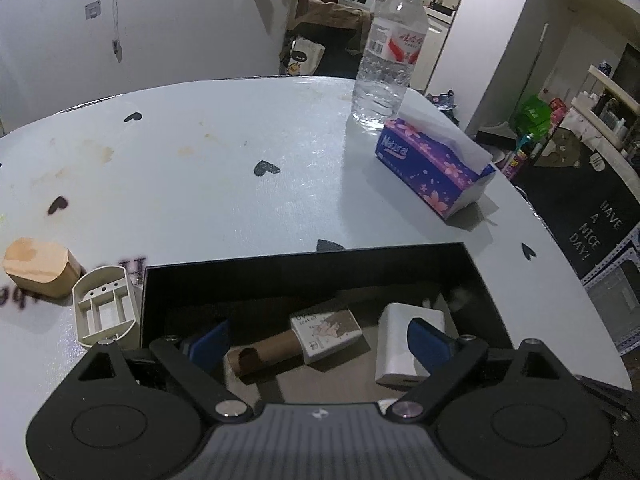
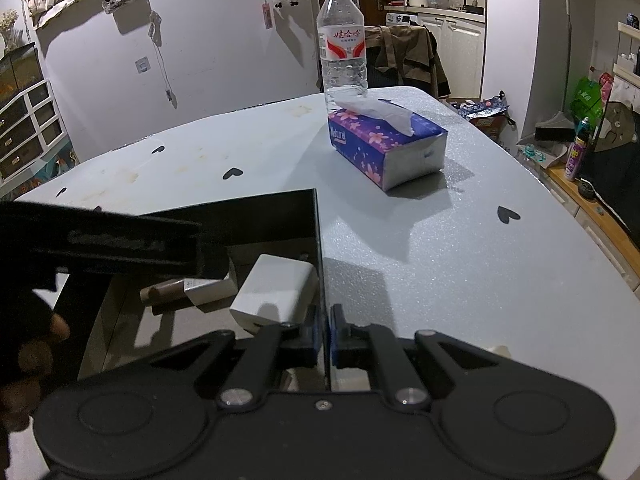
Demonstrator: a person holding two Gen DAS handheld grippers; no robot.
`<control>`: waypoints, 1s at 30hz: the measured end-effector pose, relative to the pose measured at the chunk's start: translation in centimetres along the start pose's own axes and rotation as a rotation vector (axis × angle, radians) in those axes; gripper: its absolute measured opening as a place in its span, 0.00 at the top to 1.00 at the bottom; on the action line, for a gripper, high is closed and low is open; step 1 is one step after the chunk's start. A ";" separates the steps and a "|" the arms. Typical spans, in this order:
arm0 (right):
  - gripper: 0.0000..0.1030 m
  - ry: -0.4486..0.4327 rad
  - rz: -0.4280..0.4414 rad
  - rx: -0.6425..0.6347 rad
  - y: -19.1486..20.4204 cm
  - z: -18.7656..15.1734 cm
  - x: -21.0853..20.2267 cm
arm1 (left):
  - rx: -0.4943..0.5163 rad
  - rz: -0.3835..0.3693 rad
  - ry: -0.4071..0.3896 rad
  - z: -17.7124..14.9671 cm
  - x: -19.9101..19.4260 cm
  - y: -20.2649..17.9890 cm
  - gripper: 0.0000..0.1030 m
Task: Organize rigid objects
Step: 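Open the left tool to release them and withdraw from the box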
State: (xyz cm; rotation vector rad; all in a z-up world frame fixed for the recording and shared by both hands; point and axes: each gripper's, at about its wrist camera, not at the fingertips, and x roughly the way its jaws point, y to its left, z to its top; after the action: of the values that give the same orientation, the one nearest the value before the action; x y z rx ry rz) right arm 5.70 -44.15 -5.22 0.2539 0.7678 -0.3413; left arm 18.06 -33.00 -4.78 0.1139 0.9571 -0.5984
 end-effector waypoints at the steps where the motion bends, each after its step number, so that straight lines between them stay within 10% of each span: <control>1: 0.94 0.000 0.000 0.001 0.0 0.0 0.0 | 0.005 -0.010 0.000 -0.1 -0.3 0.0 0.08; 30: 0.96 -0.003 -0.003 0.007 -0.1 -0.3 0.2 | 0.072 -0.035 -0.189 -8.8 -10.8 9.6 0.00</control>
State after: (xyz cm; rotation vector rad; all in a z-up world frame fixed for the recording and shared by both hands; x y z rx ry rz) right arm 5.60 -44.18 -5.54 0.2591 0.7645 -0.3470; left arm 12.06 -17.31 -2.93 0.1028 0.7562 -0.6641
